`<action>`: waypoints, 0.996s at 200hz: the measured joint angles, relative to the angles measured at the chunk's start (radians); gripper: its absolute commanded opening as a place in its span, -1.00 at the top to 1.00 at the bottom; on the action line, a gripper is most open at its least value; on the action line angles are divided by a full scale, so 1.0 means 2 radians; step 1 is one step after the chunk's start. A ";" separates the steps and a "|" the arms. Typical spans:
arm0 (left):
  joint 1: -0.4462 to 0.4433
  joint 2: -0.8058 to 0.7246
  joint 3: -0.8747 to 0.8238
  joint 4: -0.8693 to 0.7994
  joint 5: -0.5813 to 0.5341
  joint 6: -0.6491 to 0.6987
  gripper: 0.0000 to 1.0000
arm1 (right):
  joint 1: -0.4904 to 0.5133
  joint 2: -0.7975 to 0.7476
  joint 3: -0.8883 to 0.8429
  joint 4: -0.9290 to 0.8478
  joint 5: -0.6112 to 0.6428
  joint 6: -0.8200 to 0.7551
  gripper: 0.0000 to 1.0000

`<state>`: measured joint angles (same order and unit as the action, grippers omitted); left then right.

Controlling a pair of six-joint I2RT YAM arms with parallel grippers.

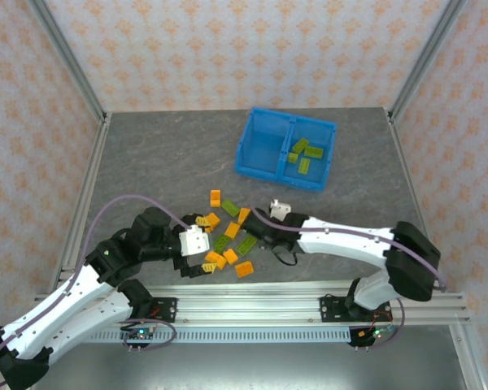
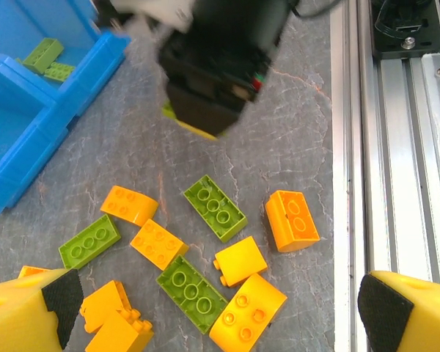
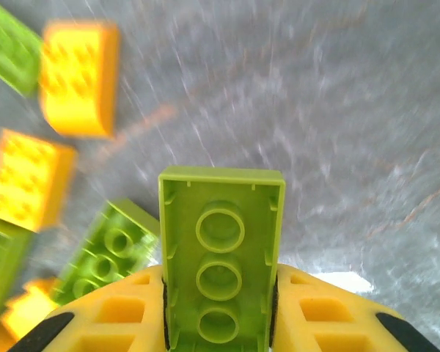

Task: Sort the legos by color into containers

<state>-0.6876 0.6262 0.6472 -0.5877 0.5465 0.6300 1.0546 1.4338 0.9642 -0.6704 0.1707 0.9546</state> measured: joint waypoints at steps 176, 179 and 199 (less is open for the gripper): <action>0.000 -0.001 -0.005 0.053 -0.152 -0.129 -0.99 | -0.359 0.317 0.395 -0.023 0.006 -0.258 -0.01; 0.000 0.002 -0.003 0.053 -0.154 -0.132 -0.99 | -0.359 0.317 0.395 -0.025 0.006 -0.260 -0.01; 0.000 0.011 0.010 0.053 -0.171 -0.152 -0.99 | -0.358 0.314 0.402 -0.037 0.000 -0.261 -0.03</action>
<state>-0.6876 0.6476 0.6666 -0.4820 0.2043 0.3252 0.3378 2.0609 1.7672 -0.7448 0.1715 0.4324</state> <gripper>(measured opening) 0.994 0.513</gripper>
